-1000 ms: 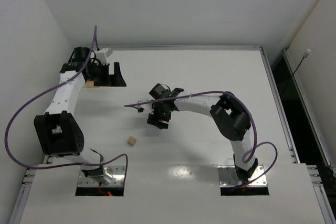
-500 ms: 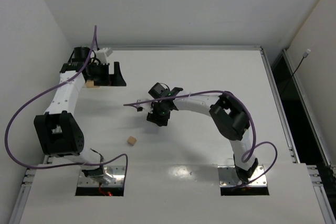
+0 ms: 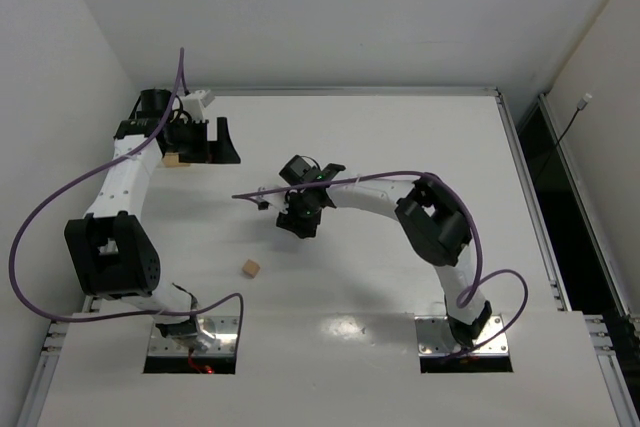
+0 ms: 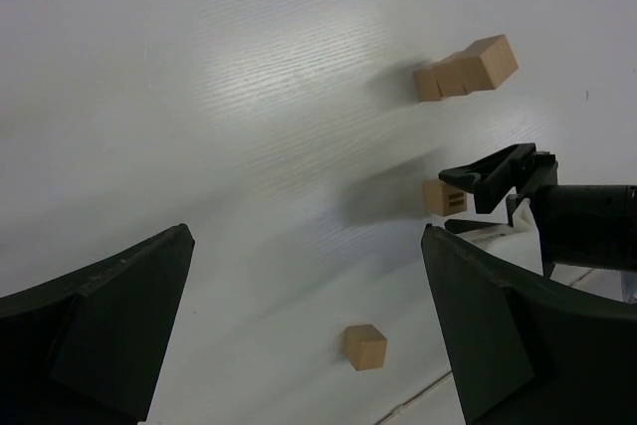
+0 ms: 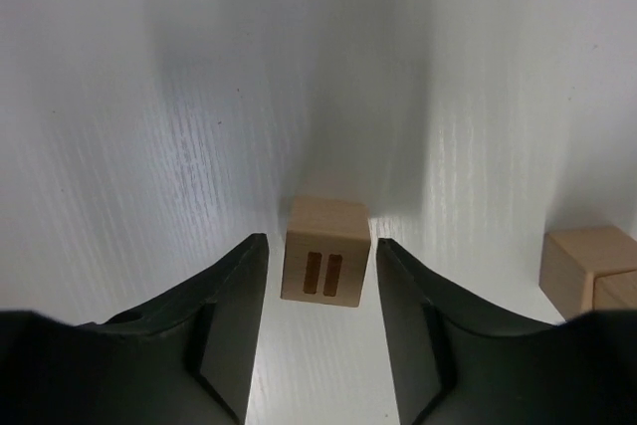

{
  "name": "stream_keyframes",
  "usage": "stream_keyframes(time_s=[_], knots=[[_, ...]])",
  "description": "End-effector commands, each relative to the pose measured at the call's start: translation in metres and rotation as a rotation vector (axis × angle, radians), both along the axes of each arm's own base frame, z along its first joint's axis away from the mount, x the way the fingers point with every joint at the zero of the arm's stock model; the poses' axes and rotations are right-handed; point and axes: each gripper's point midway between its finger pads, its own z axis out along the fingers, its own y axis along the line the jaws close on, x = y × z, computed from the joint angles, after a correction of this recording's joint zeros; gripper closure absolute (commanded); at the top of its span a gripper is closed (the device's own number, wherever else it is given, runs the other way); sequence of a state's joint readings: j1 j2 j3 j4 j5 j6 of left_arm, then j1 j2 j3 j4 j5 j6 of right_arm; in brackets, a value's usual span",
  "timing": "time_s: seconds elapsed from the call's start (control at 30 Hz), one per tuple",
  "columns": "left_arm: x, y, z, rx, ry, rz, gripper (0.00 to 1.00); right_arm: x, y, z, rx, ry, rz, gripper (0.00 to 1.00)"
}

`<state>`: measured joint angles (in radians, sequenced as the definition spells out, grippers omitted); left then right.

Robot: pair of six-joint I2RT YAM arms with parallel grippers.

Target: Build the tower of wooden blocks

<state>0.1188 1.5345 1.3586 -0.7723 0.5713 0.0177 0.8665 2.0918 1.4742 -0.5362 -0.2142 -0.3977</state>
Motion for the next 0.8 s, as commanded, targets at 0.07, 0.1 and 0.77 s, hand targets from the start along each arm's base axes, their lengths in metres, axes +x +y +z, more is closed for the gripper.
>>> stream_keyframes(time_s=[0.07,0.1,0.77], knots=[[0.01,-0.001,0.01,0.001,-0.048,-0.011,0.02,0.004,0.014,0.011,0.044,-0.012,0.012,0.46],[0.01,-0.001,0.01,0.001,-0.048,-0.011,0.02,0.002,0.011,0.007,0.035,-0.004,0.012,0.46],[0.007,-0.003,0.011,-0.004,-0.059,-0.035,0.02,-0.005,0.003,0.08,0.079,0.057,0.114,1.0]])
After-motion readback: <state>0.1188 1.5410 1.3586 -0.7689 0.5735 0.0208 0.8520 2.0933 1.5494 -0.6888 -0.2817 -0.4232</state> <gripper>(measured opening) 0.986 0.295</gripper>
